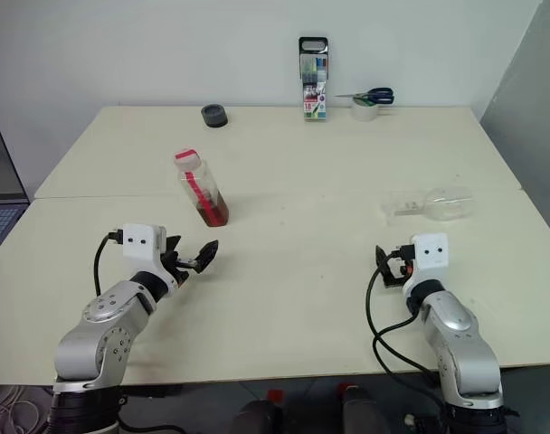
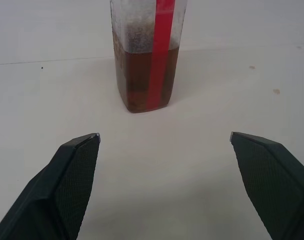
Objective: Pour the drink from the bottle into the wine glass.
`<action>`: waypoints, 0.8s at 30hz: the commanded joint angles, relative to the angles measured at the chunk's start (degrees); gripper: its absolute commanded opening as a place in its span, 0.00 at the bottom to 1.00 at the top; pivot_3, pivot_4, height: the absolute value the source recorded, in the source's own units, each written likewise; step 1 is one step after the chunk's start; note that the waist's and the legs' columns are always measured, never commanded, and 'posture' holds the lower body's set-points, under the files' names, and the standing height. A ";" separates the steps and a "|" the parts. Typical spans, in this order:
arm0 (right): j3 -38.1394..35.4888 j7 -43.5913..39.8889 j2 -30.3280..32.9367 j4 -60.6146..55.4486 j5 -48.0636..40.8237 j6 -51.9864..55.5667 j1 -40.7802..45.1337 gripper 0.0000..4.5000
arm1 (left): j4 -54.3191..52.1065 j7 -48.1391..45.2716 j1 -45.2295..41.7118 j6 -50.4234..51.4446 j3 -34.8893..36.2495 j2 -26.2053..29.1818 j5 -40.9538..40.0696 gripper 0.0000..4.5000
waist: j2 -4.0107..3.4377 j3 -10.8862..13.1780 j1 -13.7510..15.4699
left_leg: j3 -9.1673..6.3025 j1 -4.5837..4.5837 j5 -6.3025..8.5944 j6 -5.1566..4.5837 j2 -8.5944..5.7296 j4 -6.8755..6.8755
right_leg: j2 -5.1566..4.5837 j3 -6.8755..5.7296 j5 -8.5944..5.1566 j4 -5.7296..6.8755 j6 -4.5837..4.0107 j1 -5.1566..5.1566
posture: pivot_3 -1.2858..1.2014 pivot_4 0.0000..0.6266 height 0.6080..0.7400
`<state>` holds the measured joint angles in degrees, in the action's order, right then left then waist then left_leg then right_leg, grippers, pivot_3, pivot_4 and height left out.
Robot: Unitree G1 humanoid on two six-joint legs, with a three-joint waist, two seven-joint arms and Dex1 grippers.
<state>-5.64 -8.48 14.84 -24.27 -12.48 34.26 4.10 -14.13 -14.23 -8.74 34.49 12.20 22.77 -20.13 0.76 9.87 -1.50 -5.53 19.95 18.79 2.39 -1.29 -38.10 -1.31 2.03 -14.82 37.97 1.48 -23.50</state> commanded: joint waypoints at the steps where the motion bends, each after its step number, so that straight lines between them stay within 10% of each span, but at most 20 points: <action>1: -0.66 0.30 -0.22 -2.43 0.19 -1.22 0.26 1.00 | -3.33 0.31 -0.23 -1.50 1.00 0.82 0.99 0.99 | 0.00 0.00 0.00 | 0.00 0.00 0.00 0.00 0.00 0.00 | 0.00 0.00 0.00 0.00 0.00 0.00 | 0.52 0.24 1.00; 24: -2.64 -3.17 0.70 -3.01 -3.15 -0.63 1.95 1.00 | -2.40 -0.18 -0.53 -2.43 2.08 -0.13 0.67 0.99 | 0.00 0.00 0.00 | 0.01 -0.01 0.00 0.00 0.00 -0.01 | 0.00 0.01 0.00 0.02 0.00 0.00 | 0.52 0.24 1.00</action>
<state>-6.06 -10.52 15.13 -24.27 -13.49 34.23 4.39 -15.36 -14.37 -8.71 33.27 13.36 22.37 -19.65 0.76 9.87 -1.51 -5.51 19.94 18.79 2.39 -1.29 -38.11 -1.30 2.04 -14.82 37.98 1.48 -23.50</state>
